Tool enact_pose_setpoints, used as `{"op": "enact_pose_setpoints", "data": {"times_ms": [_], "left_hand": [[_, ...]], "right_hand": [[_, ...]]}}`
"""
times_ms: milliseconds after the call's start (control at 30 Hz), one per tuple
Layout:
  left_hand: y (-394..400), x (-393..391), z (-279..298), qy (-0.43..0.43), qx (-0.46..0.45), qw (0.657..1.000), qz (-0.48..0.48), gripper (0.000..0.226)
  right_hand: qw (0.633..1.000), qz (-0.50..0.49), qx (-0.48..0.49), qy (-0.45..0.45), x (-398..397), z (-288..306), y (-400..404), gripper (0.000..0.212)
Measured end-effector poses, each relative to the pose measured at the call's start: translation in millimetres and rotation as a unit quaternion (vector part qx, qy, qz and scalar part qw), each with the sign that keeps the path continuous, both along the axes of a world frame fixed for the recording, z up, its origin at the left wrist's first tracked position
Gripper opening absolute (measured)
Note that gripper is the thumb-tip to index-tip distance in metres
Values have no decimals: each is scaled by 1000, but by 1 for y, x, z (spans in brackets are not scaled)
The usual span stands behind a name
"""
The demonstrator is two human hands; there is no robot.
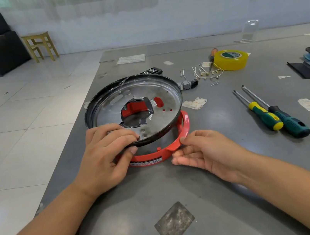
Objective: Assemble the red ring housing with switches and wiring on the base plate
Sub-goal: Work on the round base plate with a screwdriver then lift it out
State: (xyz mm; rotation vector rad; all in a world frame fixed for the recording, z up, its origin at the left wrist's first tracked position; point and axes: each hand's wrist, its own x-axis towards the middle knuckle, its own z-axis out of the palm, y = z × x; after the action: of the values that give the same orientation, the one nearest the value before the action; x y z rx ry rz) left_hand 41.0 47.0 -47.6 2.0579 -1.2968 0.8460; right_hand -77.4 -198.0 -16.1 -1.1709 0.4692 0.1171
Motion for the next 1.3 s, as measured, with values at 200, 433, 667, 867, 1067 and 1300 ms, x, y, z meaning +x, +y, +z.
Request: {"op": "enact_pose_setpoints", "data": {"times_ms": [200,433,667,867,1067,1300], "left_hand": [[-3,-1,2,21,7,1000,-12,19],[2,-2,5,31,18,999,-14,17],[5,-2,6,15,42,999,-31,15],[11,-3,6,13,65,997,-38,14],[12,-2,6,37,71,996,-46,15],[11,-4,6,57,84,993,-55,17]], "right_hand": [[828,-114,-529,-147,7,-13,-35,26],[526,26,-689,-497,45,-15,-43,44],[508,57,-662,-548,48,-20,-33,4],[503,72,-674,-537,42,-23,-36,8],[501,75,-678,-532,43,-24,-34,9],[503,85,-679,-528,41,-23,-36,9]]}}
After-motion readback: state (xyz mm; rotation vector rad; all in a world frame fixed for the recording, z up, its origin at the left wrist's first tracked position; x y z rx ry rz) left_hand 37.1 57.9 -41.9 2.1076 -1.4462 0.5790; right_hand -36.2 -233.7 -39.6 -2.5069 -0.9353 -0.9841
